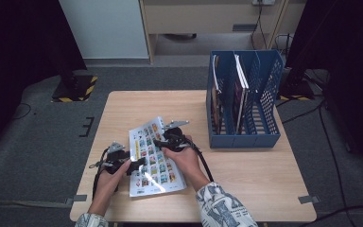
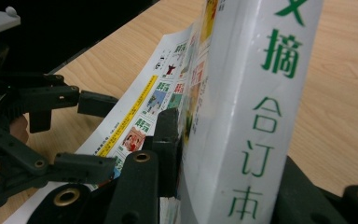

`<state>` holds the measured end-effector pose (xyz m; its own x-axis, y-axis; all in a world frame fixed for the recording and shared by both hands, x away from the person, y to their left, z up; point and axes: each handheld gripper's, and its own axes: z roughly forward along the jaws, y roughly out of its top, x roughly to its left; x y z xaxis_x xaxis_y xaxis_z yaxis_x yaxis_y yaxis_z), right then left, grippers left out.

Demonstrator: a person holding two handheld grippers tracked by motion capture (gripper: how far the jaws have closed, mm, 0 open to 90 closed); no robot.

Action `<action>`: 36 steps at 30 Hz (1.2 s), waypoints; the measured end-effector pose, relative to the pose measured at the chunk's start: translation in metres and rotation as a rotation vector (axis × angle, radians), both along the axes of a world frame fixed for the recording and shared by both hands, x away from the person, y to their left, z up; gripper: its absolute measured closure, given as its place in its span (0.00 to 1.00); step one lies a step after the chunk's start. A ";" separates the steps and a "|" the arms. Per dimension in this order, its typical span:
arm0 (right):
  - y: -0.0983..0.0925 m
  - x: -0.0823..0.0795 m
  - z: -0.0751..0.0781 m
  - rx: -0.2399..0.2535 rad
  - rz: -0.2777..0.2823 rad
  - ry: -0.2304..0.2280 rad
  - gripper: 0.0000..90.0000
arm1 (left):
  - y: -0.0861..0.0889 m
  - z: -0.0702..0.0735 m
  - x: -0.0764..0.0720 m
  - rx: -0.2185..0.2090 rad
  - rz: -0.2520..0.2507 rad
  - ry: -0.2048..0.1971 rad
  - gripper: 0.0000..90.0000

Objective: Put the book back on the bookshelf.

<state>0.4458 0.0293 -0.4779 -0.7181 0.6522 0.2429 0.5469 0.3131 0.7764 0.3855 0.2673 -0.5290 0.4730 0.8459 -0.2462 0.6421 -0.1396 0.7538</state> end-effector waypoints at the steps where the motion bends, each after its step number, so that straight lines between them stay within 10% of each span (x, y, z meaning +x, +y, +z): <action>1: -0.001 -0.001 0.002 0.000 0.006 -0.017 0.78 | 0.000 0.000 0.000 0.005 -0.008 0.004 0.20; 18: -0.012 -0.007 0.020 0.058 0.019 -0.147 0.80 | -0.011 -0.004 -0.004 -0.009 -0.159 0.042 0.11; 36: -0.020 -0.010 0.031 0.138 0.062 -0.243 0.81 | 0.004 0.007 0.003 -0.150 -0.071 0.103 0.64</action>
<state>0.4356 0.0090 -0.4472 -0.8038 0.5777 0.1420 0.3227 0.2229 0.9199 0.3886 0.2716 -0.5216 0.4960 0.7612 -0.4177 0.7097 -0.0782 0.7001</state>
